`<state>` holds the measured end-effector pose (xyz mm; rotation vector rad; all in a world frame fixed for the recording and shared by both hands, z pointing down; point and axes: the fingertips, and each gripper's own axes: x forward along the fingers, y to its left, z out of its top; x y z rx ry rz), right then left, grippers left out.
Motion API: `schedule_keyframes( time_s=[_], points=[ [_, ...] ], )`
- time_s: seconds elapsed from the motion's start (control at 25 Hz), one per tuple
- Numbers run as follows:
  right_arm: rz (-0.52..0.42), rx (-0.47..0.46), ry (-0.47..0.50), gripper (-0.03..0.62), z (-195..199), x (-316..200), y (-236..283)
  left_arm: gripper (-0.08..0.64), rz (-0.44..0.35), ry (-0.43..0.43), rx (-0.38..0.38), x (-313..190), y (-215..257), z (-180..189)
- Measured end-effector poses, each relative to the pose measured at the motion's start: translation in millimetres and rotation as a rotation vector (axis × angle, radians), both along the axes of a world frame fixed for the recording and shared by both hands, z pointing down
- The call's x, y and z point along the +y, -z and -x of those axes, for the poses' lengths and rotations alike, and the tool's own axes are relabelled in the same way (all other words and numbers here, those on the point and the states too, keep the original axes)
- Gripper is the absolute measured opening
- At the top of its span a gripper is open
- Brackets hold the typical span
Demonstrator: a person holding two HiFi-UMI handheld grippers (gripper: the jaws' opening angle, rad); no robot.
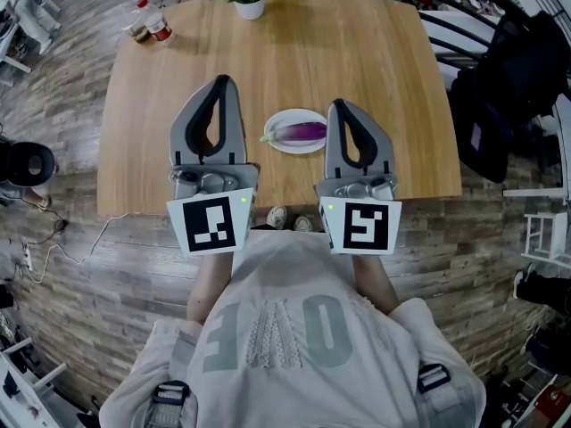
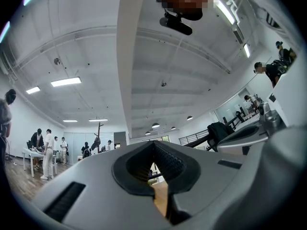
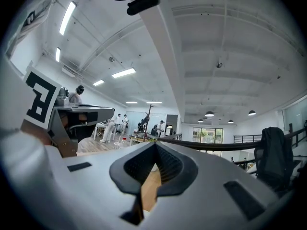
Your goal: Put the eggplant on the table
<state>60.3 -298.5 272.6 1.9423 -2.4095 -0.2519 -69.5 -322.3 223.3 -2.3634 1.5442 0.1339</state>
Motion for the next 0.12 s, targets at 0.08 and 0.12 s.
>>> schedule_keyframes(
  time_s=[0.08,0.12],
  points=[
    [0.01,-0.007,0.001,0.017,0.2,1.0,-2.9,0.009,-0.001,-0.005,-0.003,0.1,-0.1,-1.3],
    [0.014,-0.011,0.001,0.017,0.2,1.6,-4.2,0.009,-0.002,-0.007,-0.006,0.2,-0.2,-2.0]
  ],
)
